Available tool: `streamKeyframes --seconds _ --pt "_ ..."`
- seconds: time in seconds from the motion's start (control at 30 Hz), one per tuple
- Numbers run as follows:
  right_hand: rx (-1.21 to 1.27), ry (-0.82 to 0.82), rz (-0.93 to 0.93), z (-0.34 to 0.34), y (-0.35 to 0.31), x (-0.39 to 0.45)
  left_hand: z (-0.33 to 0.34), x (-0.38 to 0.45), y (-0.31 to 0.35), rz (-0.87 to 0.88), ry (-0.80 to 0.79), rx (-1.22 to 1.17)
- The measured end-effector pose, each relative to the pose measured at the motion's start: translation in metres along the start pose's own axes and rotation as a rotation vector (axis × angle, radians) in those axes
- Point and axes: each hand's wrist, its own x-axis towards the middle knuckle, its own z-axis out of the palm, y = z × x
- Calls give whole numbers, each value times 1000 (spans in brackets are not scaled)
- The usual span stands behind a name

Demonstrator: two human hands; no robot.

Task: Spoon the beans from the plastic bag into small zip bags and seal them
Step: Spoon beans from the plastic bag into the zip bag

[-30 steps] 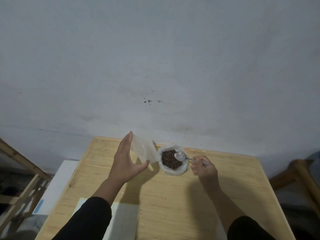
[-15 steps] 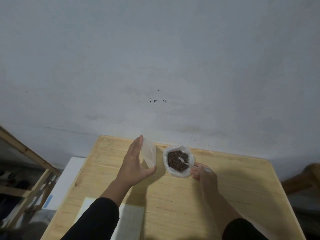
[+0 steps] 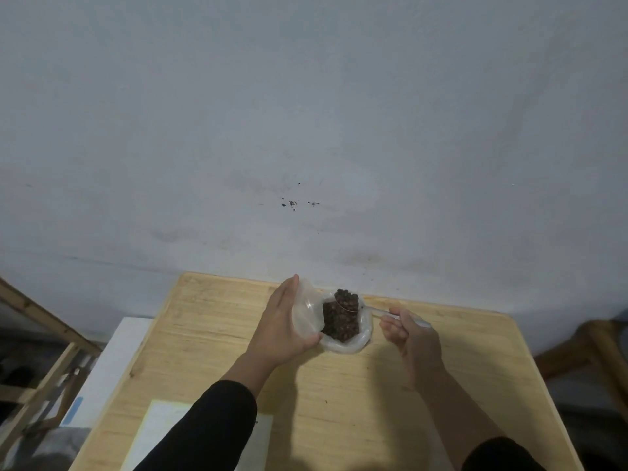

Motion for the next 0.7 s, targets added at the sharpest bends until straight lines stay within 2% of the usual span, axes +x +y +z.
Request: streamKeyframes --seconds 0.4,0.53,0.7 --pt "-79 -201 -144 32 -37 -24 4 13 5 -16 36 -20" --pt "-330 -259 -328 46 -36 -33 4 13 8 -7 52 -23" --pt "-861 -481 -759 55 -35 -38 4 9 8 1 66 -46"
